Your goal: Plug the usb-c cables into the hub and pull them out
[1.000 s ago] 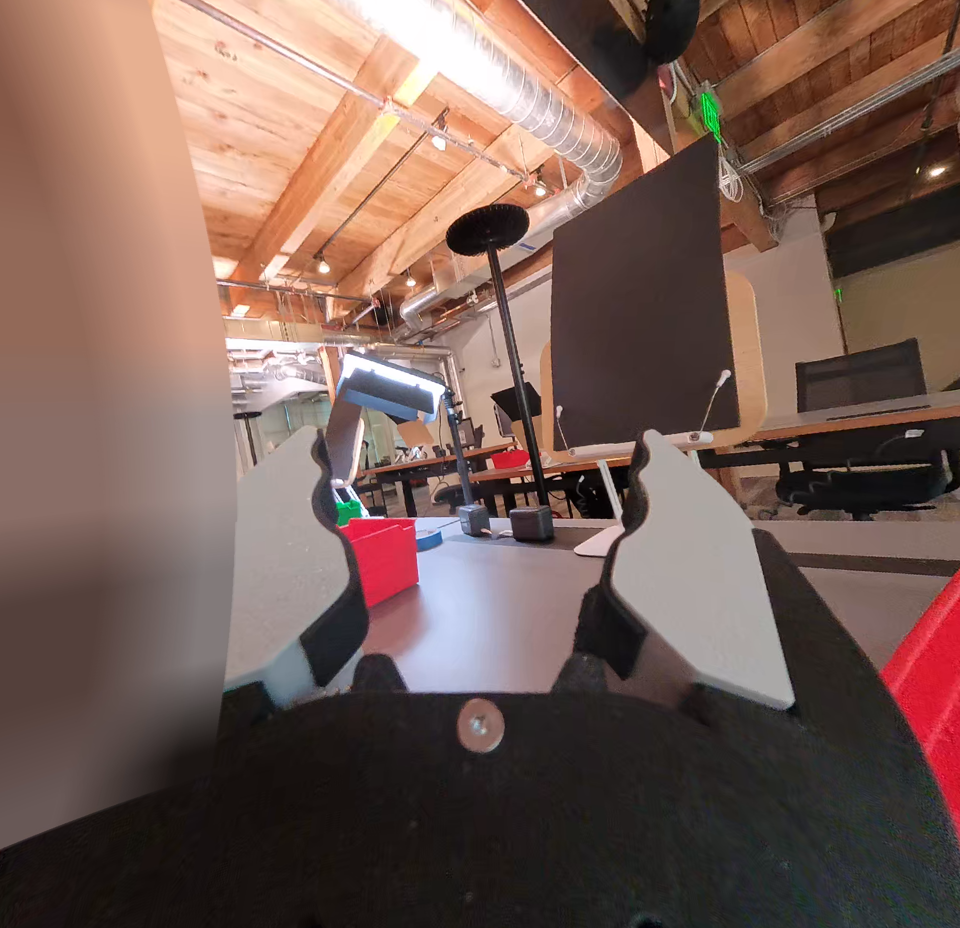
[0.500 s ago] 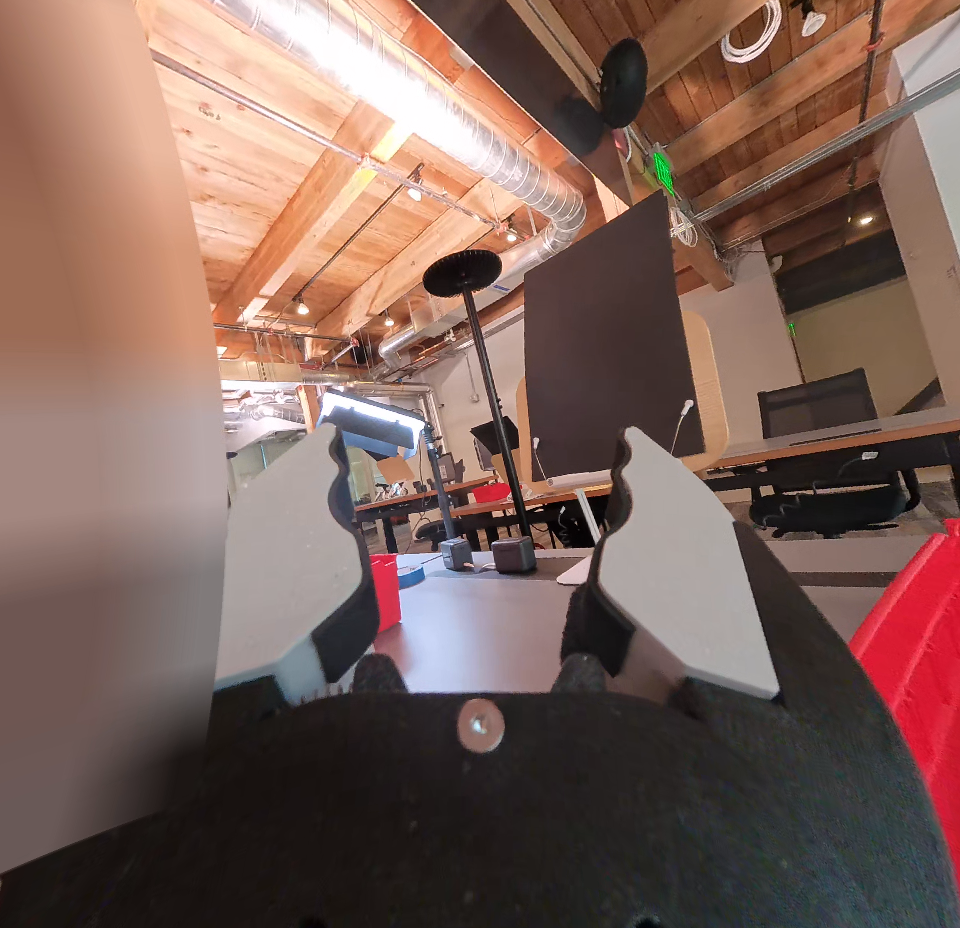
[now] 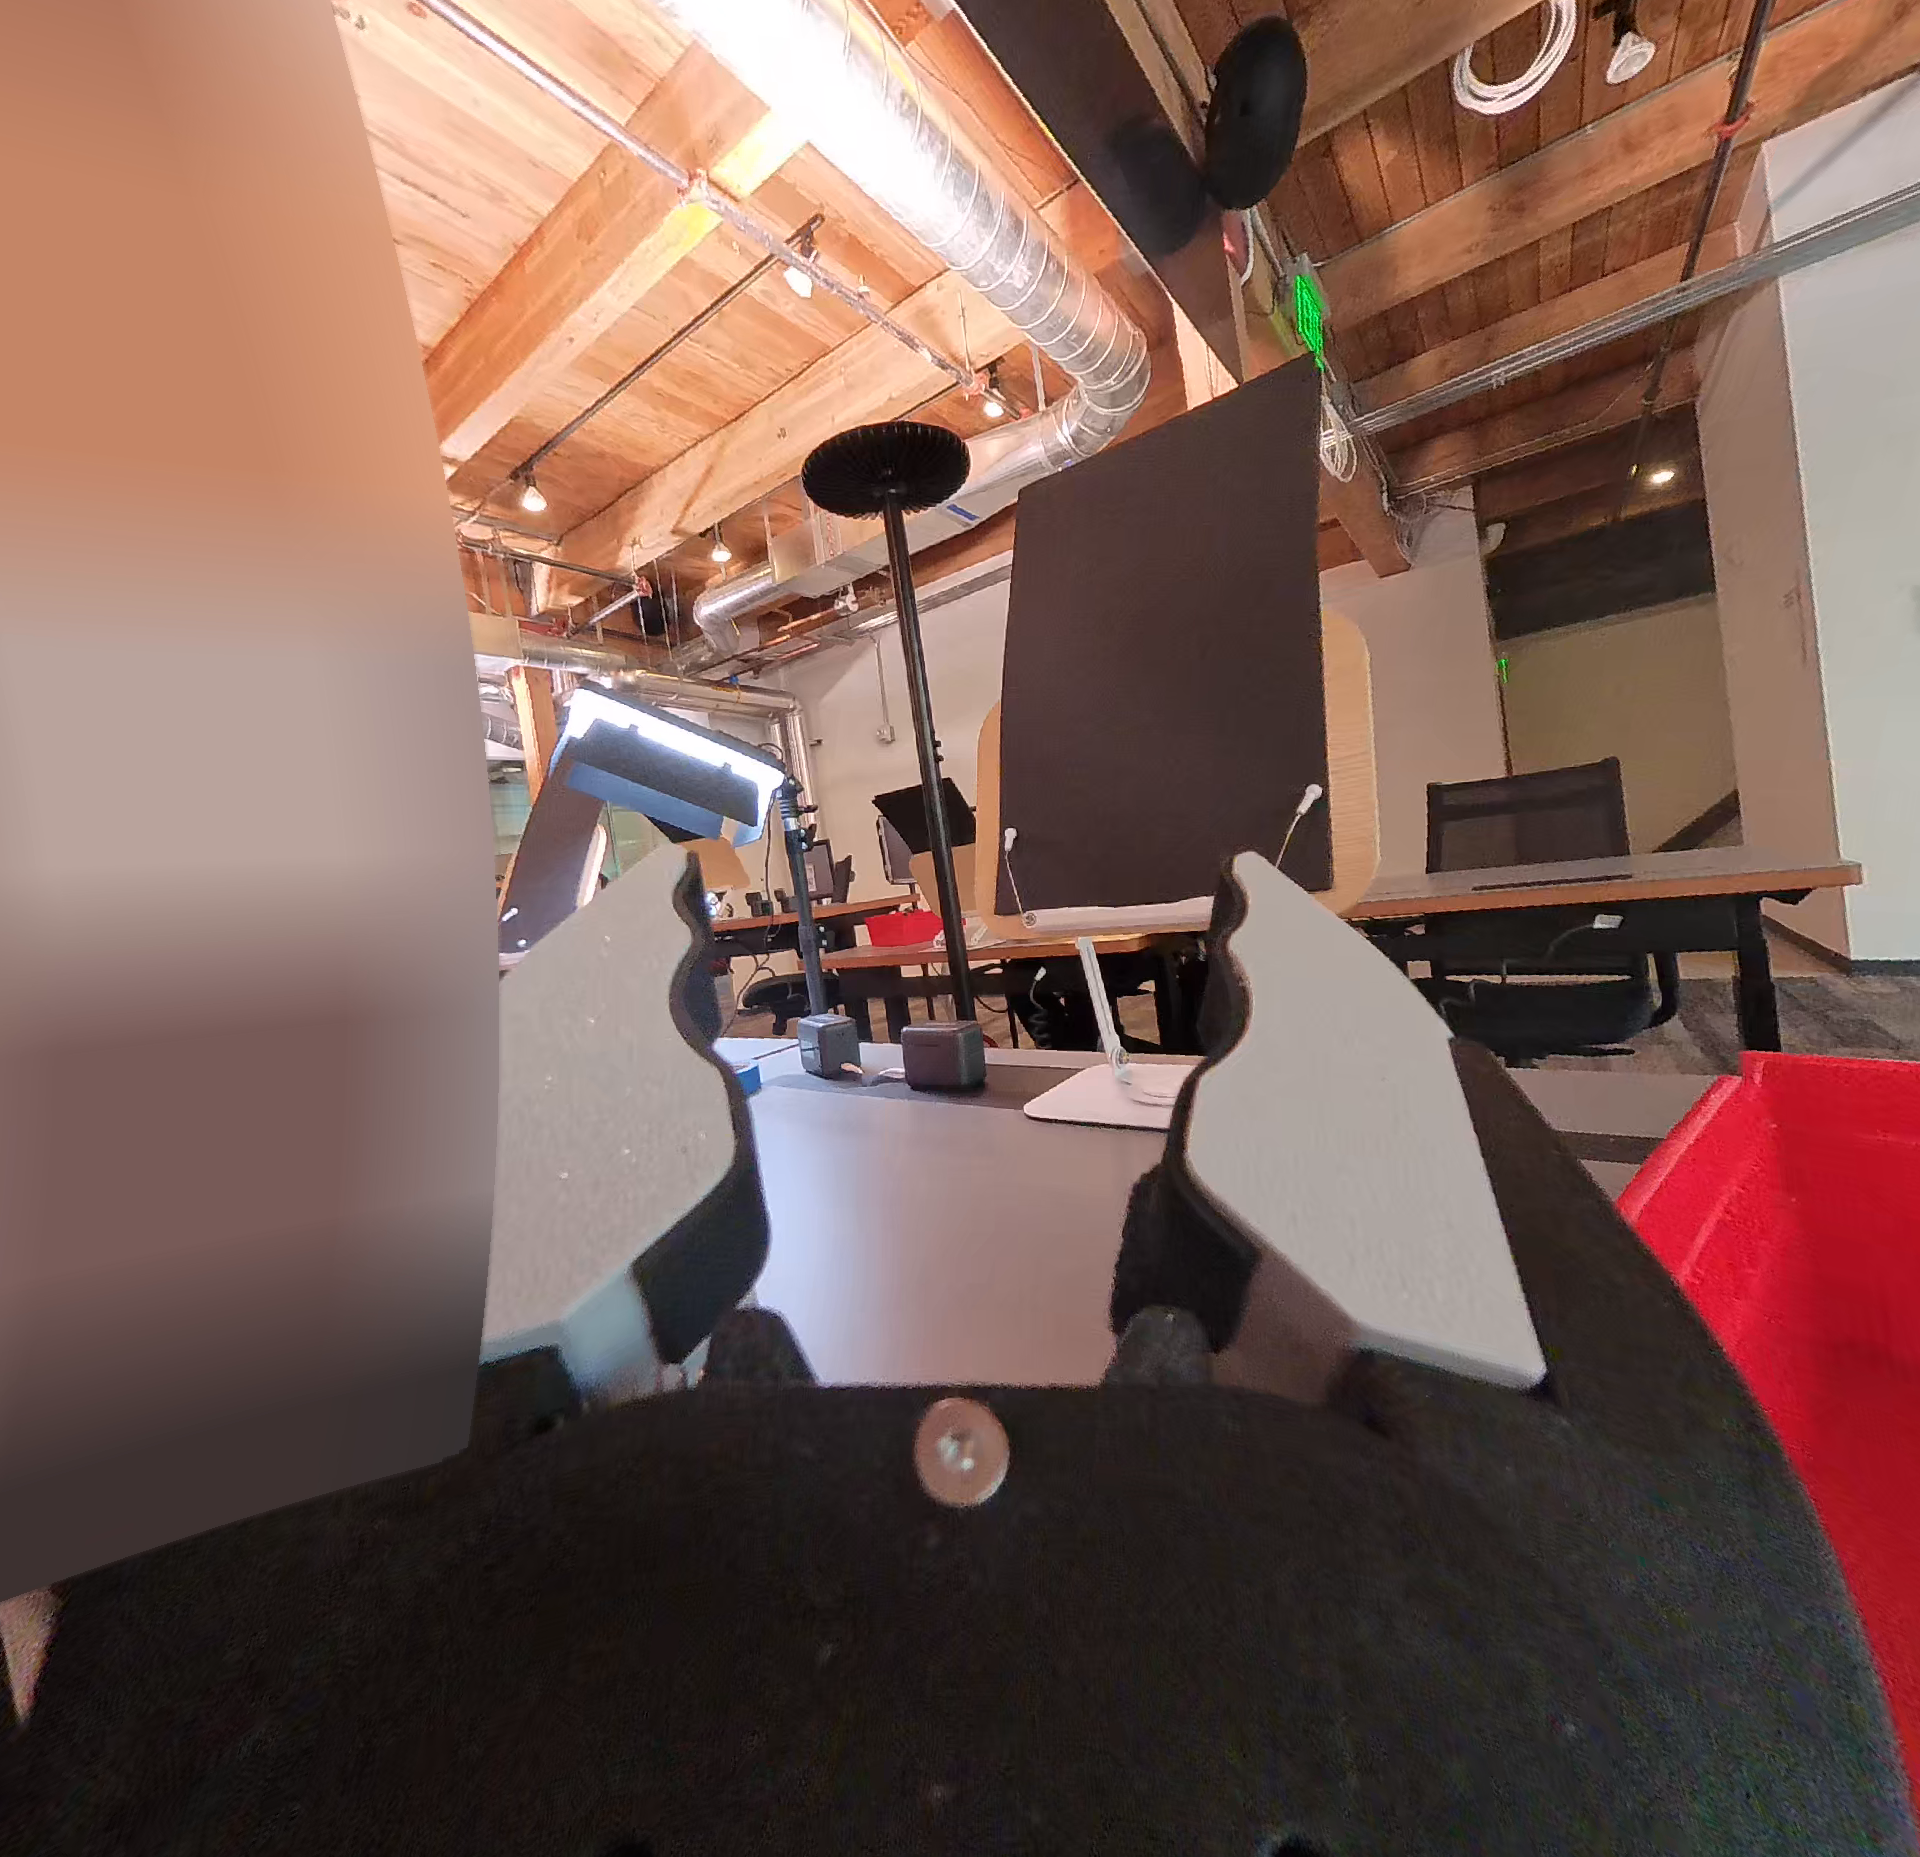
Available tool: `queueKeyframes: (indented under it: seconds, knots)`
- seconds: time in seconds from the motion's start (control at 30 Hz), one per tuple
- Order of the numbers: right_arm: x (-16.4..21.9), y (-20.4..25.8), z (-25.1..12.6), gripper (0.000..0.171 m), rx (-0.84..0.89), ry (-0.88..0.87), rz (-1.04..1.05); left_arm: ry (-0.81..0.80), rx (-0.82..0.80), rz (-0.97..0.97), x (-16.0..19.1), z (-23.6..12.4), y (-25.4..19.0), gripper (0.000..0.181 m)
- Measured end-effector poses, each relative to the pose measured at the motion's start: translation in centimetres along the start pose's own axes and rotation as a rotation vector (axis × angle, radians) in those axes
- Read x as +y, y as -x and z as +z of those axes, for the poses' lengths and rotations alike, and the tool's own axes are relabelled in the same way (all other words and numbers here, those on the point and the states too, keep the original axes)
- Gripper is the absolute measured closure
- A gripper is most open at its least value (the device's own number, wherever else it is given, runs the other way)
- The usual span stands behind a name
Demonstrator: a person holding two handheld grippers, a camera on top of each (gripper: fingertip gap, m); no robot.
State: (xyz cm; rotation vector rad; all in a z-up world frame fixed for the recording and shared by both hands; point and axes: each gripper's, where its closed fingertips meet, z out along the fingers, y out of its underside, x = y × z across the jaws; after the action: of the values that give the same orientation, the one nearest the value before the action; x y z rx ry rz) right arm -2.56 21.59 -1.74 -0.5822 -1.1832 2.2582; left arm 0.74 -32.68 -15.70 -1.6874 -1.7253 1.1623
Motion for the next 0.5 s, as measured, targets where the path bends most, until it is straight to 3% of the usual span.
queueKeyframes:
  seconds: [0.2, 0.33, 0.43, 0.5]
  knots:
    - [-0.1, -0.1, -0.1, 0.082, 0.016, 0.014, -0.051, -0.142, -0.151, 0.030, -2.3, -3.7, 2.9, 0.171]
    - [-0.4, -0.2, -0.2, 0.084, 0.020, -0.004, -0.040, -0.427, -0.225, 0.037, -7.2, -10.3, 4.8, 0.172]
    - [-0.5, -0.1, -0.2, 0.085, 0.019, -0.012, -0.035, -0.647, -0.200, 0.114, -11.4, -16.2, 3.6, 0.172]
    - [-0.6, 0.2, -0.1, 0.085, 0.011, -0.014, -0.037, -0.713, -0.155, 0.177, -13.3, -19.2, 1.9, 0.172]
